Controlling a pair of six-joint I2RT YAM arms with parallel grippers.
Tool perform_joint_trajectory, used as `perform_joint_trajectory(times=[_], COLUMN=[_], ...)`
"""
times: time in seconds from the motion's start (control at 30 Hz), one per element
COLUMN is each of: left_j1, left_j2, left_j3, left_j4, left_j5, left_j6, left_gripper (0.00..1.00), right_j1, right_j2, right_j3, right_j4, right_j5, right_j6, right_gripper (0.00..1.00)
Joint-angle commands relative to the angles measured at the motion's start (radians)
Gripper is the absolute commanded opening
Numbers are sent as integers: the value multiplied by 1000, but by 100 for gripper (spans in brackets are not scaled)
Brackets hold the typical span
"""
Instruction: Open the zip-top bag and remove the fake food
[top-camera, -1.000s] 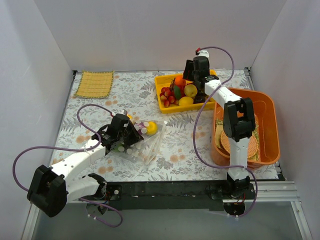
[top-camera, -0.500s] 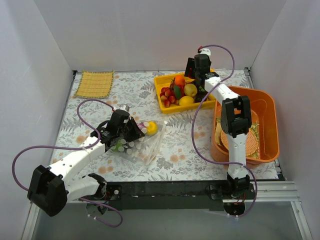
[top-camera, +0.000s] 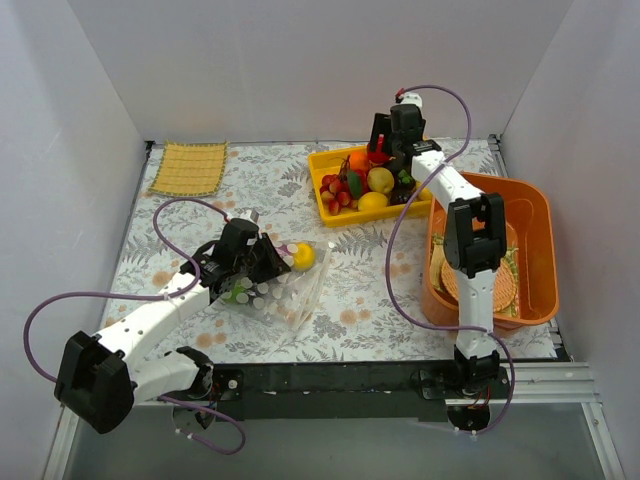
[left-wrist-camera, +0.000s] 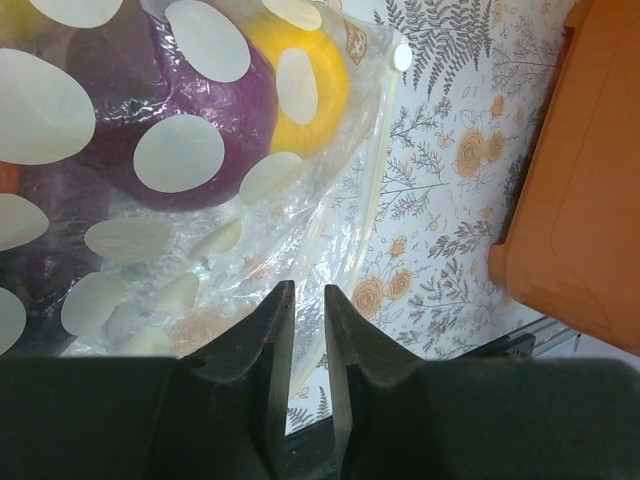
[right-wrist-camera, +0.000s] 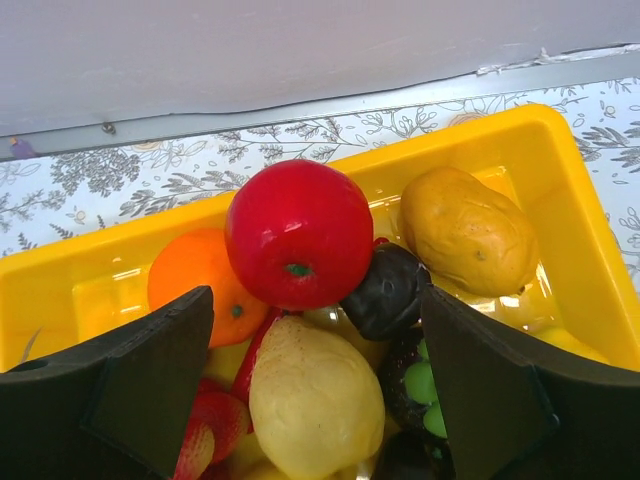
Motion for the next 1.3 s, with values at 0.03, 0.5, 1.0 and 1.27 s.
perform_joint_trajectory(times=[0.03,0.5,1.0,1.27], left_j1=[6,26,26,26], left_j2=[-41,118,501,538], left_j3=[49,173,339,308], left_j4=[-35,17,150,150], left_j5=[-41,-162,-100,-114], left_j6=[13,-5,53,64], left_gripper=[22,29,17,16], right_j1=[11,339,595,603], right_j2=[-174,-822,-858,-669], right_j3=[4,-775,-1324,-1284], right_j4=[-54,-89,488,645], right_j5=[-8,-27,-304,-318], right_j6=[1,177,589,668], right_gripper=[89,42,23,23])
